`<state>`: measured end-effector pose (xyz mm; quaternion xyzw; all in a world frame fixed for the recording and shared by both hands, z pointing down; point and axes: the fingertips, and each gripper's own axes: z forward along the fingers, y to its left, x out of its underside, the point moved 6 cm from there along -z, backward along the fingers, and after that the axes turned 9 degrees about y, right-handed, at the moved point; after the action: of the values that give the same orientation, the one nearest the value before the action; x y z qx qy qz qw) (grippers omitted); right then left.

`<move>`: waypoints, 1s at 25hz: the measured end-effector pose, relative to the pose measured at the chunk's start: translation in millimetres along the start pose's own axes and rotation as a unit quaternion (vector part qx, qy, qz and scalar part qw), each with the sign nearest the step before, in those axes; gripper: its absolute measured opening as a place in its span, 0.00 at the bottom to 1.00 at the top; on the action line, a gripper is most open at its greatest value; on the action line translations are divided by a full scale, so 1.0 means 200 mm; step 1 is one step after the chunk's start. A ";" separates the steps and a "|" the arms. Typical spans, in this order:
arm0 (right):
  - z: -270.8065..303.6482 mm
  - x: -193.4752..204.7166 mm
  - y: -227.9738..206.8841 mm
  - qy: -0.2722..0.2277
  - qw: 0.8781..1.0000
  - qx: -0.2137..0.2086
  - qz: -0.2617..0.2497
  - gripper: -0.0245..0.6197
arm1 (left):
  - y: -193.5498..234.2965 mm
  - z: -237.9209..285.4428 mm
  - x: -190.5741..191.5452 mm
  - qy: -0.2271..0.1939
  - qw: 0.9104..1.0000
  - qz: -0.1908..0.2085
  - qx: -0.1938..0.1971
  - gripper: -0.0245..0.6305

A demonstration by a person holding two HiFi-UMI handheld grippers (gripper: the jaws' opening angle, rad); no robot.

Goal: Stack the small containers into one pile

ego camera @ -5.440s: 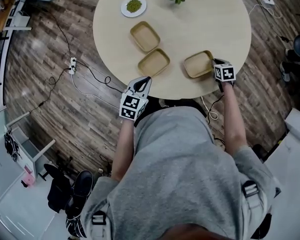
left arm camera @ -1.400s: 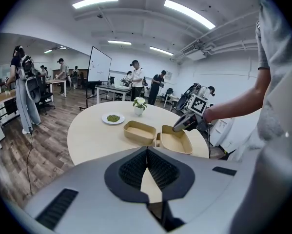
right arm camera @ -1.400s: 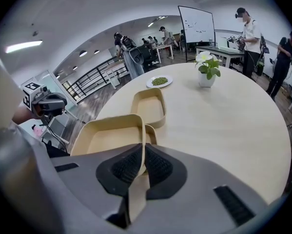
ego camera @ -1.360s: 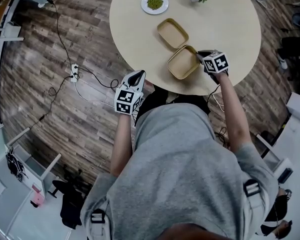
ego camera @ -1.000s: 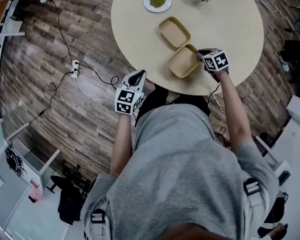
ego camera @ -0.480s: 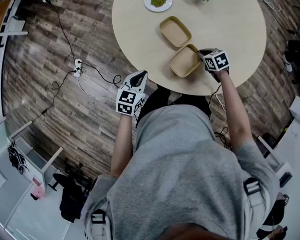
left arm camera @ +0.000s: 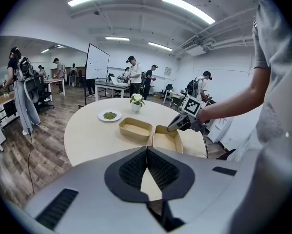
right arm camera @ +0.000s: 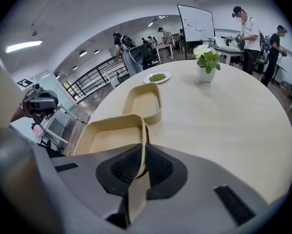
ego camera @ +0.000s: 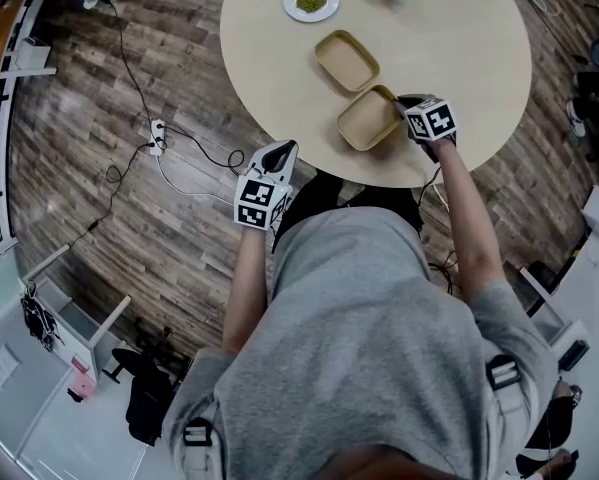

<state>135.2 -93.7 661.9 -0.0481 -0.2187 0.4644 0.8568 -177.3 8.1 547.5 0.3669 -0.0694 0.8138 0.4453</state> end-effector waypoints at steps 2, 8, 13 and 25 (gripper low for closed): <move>0.01 0.00 0.00 -0.003 1.000 0.002 0.001 0.09 | -0.01 0.01 0.00 0.001 1.000 0.002 0.002 0.07; 0.01 0.01 -0.02 -0.014 1.000 0.010 0.012 0.26 | 0.00 0.01 -0.01 0.002 1.000 0.003 0.003 0.07; 0.00 -0.01 -0.02 -0.032 0.999 0.013 0.018 0.30 | 0.02 0.02 -0.02 0.000 1.000 0.004 0.003 0.07; -0.03 -0.17 0.06 -0.054 0.998 0.022 0.001 0.29 | 0.07 0.02 -0.02 -0.004 1.000 0.001 0.011 0.07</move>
<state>112.1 -114.5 642.5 -0.0044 -0.2546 0.4721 0.8440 -184.8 -5.2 550.2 0.3750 -0.0630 0.8132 0.4405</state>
